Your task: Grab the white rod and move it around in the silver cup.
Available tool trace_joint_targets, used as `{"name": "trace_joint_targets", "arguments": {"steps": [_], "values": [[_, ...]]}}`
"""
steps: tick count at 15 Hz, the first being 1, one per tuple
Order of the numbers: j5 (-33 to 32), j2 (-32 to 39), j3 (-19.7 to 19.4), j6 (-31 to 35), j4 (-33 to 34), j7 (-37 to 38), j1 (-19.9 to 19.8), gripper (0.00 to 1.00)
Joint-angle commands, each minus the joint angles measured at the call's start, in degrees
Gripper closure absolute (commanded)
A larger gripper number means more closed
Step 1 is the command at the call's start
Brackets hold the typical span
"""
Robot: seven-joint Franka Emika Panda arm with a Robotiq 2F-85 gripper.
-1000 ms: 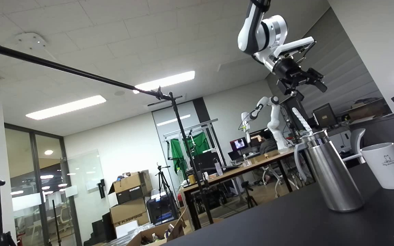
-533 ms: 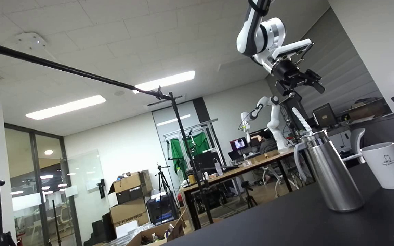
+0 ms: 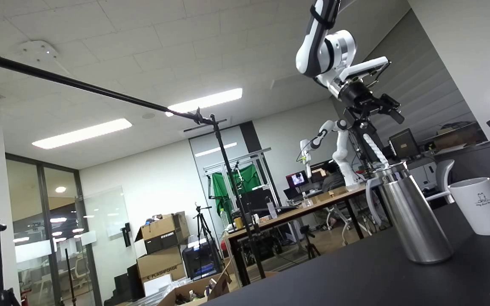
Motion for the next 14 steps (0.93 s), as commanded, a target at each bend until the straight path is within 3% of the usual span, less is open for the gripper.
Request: {"name": "trace_joint_targets", "arguments": {"steps": [1, 6, 7, 8, 14], "values": [[-0.03, 4.72, 0.28, -1.99, 7.02, 0.43, 0.10, 0.00], [-0.47, 7.45, 0.41, 0.83, 9.87, 0.54, 0.91, 0.00], [-0.39, 7.76, 0.41, 1.48, 10.09, 0.66, 1.03, 0.25], [-0.57, 8.02, 0.36, 1.93, 10.36, 0.61, 1.24, 0.26], [0.40, 9.36, 0.67, 1.87, 12.03, 0.98, 1.61, 0.69]]}}
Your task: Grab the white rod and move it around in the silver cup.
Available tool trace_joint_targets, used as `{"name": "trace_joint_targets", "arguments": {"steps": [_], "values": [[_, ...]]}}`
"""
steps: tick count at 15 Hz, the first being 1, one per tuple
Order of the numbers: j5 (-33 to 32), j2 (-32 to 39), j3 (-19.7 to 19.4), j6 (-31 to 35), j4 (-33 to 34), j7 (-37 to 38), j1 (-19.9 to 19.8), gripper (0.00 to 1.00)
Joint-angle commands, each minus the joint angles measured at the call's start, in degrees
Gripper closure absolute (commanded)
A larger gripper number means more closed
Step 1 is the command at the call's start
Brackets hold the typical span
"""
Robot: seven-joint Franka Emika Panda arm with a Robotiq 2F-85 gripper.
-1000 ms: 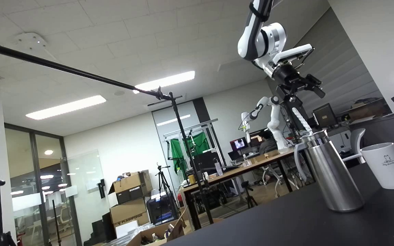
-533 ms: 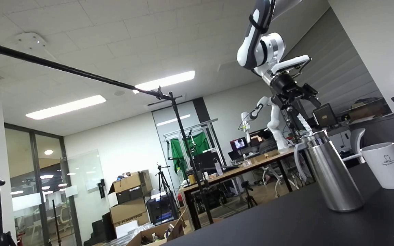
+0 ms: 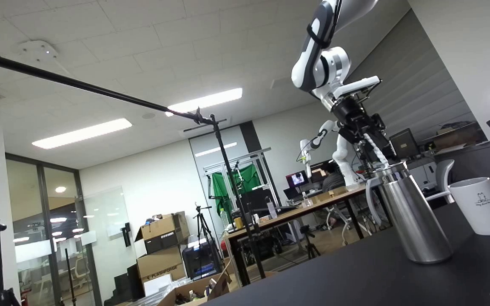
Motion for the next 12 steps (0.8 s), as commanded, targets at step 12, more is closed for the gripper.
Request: {"name": "trace_joint_targets", "arguments": {"steps": [12], "values": [[0.19, -2.61, 0.35, -0.44, -1.19, -0.05, 0.86, 0.96]]}}
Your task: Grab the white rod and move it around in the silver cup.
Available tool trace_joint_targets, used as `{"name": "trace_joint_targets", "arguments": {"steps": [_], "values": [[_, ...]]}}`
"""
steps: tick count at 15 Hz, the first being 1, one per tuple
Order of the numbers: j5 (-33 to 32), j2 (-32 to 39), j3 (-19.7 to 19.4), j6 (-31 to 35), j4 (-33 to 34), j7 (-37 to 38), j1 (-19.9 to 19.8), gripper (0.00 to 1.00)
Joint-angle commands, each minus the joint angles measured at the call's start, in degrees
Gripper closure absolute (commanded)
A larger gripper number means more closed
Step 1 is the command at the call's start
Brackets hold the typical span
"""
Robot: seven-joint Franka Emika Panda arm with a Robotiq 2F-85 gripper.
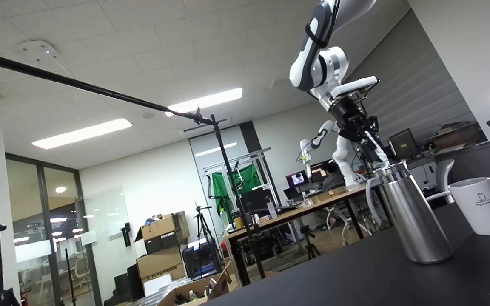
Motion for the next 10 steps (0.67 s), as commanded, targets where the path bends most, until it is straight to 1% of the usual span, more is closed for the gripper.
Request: {"name": "trace_joint_targets", "arguments": {"steps": [1, 6, 10], "values": [[-0.44, -3.25, 0.22, -0.17, -1.68, -0.31, 0.76, 0.96], [-2.09, -6.75, -0.07, -2.52, -0.56, -1.09, 2.63, 0.96], [-5.33, -10.03, -0.38, -4.25, -0.29, -1.10, 4.21, 0.96]]}}
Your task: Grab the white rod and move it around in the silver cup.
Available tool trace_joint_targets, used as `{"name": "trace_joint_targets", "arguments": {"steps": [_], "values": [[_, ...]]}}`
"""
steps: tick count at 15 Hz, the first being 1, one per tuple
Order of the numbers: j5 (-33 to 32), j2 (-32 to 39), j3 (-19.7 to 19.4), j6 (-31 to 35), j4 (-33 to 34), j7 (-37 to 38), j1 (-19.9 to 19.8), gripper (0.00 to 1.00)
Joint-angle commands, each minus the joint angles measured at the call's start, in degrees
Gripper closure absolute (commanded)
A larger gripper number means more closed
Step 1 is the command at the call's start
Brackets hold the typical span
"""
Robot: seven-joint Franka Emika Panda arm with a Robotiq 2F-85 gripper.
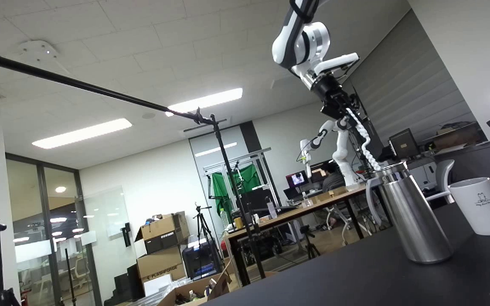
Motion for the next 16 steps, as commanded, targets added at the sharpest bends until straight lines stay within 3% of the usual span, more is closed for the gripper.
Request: {"name": "trace_joint_targets", "arguments": {"steps": [1, 7, 12, 16], "values": [[-2.74, -3.40, -0.49, -1.56, -0.55, -0.14, 1.12, 0.96], [-0.85, 0.32, -0.59, 2.65, -3.33, 0.47, -1.08, 0.96], [-2.12, 4.95, -0.55, 1.04, -2.78, 0.84, -1.84, 0.96], [-4.07, 1.92, -0.32, -1.55, -1.96, -0.25, -0.25, 0.96]]}}
